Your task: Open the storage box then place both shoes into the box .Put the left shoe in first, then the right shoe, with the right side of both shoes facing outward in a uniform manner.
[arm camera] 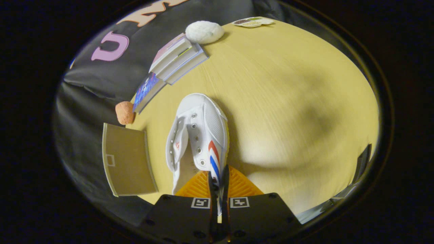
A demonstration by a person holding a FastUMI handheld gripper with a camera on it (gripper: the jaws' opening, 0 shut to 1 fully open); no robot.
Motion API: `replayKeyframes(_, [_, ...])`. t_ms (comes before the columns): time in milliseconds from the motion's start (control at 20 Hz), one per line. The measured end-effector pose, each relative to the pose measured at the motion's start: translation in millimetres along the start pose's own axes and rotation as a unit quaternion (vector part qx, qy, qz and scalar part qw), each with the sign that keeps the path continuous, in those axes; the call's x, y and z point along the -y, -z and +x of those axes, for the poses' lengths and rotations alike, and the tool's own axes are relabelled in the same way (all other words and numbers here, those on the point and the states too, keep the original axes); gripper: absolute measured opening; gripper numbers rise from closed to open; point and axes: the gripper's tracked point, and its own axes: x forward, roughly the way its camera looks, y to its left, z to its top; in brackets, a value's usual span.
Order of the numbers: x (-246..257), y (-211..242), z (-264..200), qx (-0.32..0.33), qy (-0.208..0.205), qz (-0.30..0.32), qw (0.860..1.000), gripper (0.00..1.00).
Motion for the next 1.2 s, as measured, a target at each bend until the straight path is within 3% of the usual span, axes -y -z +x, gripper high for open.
replayKeyframes(500, [-74.3, -5.1, -31.1, 0.004, -0.079, -0.004, 0.997, 0.07])
replayKeyframes(750, [-139.1, -18.1, -52.9, 0.022, -0.131, 0.006, 0.991, 0.07])
replayKeyframes(1200, [-275.3, -8.8, -78.6, 0.043, -0.200, -0.040, 0.978, 0.07])
